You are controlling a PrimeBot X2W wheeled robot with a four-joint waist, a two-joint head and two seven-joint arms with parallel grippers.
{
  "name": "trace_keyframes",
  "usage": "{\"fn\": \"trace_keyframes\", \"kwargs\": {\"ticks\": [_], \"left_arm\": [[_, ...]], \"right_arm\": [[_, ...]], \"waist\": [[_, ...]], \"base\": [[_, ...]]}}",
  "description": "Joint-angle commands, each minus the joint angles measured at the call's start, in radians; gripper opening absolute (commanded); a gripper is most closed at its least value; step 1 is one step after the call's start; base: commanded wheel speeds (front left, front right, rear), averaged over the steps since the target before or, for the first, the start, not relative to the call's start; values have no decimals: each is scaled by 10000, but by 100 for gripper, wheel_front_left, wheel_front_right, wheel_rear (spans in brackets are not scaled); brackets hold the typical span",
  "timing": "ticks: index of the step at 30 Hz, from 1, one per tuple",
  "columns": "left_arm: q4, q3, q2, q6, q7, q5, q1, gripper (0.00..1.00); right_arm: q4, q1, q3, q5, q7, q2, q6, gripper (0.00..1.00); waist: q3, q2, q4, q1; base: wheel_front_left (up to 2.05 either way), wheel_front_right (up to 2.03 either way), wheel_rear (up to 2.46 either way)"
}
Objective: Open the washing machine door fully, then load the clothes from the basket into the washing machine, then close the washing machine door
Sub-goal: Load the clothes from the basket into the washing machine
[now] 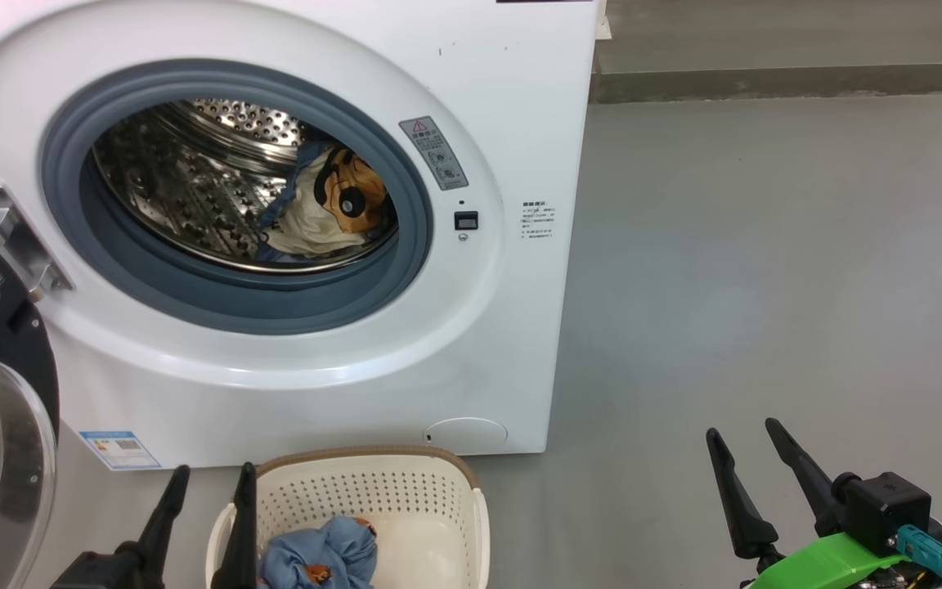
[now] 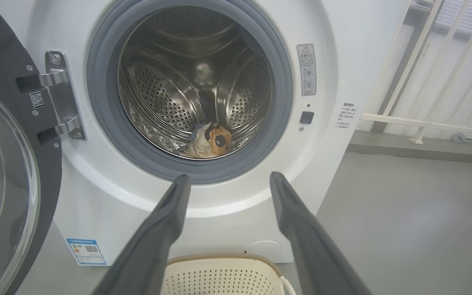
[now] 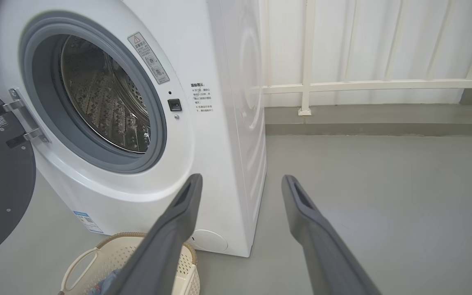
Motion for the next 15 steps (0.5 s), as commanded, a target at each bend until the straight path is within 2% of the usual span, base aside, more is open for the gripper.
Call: {"fn": "trace_keyframes", "kwargs": {"ticks": [1, 15], "left_arm": [[-280, 452, 79, -32, -62, 150, -195, 100], [-11, 438, -293, -332, -63, 895, -167, 100]], "right_arm": [[-312, -187, 251, 111, -24, -43, 16, 100], [-371, -126, 363, 84, 31, -43, 16, 100]], "waist": [[3, 0, -12, 0], [8, 0, -126, 0]], "base": [[0, 0, 0], [0, 0, 0]]}}
